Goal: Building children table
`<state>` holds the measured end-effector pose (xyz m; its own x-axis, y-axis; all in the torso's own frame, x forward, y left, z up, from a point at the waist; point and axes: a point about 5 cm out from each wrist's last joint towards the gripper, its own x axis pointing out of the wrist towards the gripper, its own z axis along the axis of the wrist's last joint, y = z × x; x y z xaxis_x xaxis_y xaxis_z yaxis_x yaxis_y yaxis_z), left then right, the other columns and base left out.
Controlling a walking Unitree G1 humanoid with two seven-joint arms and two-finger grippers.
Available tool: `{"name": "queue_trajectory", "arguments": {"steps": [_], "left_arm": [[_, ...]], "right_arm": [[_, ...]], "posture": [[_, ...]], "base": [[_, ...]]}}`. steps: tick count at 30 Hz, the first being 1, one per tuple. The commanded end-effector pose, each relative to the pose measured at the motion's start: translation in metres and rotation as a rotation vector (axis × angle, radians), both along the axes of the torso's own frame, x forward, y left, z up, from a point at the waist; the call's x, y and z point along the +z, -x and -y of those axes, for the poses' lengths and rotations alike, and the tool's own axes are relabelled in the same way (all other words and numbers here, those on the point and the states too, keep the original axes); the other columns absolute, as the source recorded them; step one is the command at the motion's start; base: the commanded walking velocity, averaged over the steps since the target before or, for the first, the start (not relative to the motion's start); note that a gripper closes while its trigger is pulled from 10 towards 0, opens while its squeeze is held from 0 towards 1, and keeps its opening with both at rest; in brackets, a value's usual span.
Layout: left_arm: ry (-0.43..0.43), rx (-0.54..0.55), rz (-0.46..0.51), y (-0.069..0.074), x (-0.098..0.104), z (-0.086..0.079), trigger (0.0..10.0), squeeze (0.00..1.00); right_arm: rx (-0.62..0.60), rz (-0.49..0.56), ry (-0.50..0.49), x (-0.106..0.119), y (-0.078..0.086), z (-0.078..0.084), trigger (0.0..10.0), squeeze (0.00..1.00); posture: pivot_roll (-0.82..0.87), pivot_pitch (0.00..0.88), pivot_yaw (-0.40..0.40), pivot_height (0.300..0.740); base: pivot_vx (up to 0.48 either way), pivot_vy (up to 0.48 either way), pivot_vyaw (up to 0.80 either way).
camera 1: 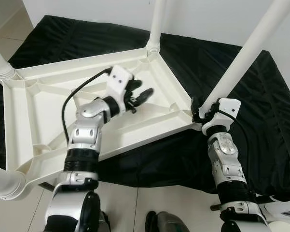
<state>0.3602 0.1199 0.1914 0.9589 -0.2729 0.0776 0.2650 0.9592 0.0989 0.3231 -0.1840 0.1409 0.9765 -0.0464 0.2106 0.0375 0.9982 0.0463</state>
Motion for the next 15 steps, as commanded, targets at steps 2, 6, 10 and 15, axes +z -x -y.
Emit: {"name": "queue_trajectory", "arguments": {"steps": [2,6,10,15], "left_arm": [[0.019,0.165,-0.031,0.0,-0.01,-0.019,10.0,0.0],[0.033,0.189,-0.025,-0.001,-0.008,-0.022,10.0,0.0],[0.031,0.187,-0.023,-0.001,-0.007,-0.02,10.0,0.0],[0.006,0.196,-0.006,0.001,-0.007,-0.008,10.0,0.0]], "right_arm": [[-0.036,-0.014,-0.015,-0.006,0.002,0.004,10.0,0.0],[-0.046,-0.013,-0.036,-0.009,0.002,0.002,10.0,0.0],[-0.039,-0.012,-0.039,-0.01,0.002,-0.001,10.0,0.0],[0.013,-0.011,-0.035,-0.01,0.003,-0.006,10.0,0.0]], "posture": [[0.03,0.074,-0.067,0.74],[0.03,0.064,-0.067,0.74],[0.03,0.062,-0.066,0.74],[0.03,0.073,-0.066,0.74]], "base": [[0.0,0.0,0.0],[0.0,0.0,0.0],[0.0,0.0,0.0],[0.0,0.0,0.0]]}}
